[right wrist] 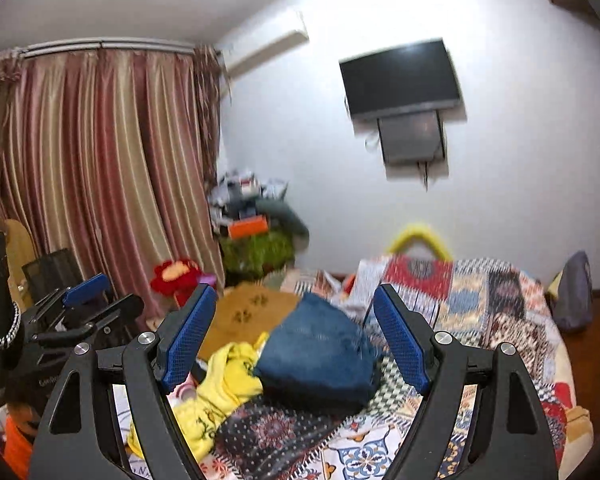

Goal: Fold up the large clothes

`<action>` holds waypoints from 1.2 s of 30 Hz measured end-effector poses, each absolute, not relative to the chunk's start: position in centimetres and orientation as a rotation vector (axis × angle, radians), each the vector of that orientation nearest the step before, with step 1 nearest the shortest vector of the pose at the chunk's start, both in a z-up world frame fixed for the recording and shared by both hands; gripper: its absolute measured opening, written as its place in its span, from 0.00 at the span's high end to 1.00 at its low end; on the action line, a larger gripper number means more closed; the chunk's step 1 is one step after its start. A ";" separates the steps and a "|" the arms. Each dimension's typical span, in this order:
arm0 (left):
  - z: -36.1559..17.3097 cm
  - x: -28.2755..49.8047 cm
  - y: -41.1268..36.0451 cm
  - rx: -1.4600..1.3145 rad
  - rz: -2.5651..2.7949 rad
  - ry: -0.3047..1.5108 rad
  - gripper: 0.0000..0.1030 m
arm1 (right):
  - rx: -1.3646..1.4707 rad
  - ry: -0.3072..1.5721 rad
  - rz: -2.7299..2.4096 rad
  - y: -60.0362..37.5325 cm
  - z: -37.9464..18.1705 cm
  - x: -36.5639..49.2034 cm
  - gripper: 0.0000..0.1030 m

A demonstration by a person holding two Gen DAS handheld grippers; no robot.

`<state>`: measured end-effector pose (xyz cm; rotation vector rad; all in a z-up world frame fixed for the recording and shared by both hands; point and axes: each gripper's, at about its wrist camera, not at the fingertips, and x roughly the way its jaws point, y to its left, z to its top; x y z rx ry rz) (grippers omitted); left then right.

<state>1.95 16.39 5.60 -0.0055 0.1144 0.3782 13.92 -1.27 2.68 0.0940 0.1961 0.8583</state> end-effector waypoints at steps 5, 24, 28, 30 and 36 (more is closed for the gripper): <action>5.3 -0.3 15.2 -0.027 0.398 0.062 0.14 | 0.087 0.144 0.837 -1.3 2.4 12.2 0.22; 3.6 -0.8 14.9 -0.038 0.429 0.079 0.01 | 0.019 0.142 0.741 -0.6 1.1 11.6 0.00; 3.3 -0.5 15.1 -0.035 0.431 0.090 0.01 | 0.014 0.152 0.734 -0.7 0.8 11.5 0.00; 3.0 -0.3 15.2 -0.034 0.430 0.098 0.01 | 0.012 0.159 0.734 -0.7 0.6 11.4 0.00; 2.4 0.5 15.5 -0.040 0.419 0.122 0.01 | 0.008 0.180 0.728 -0.6 0.5 11.5 0.00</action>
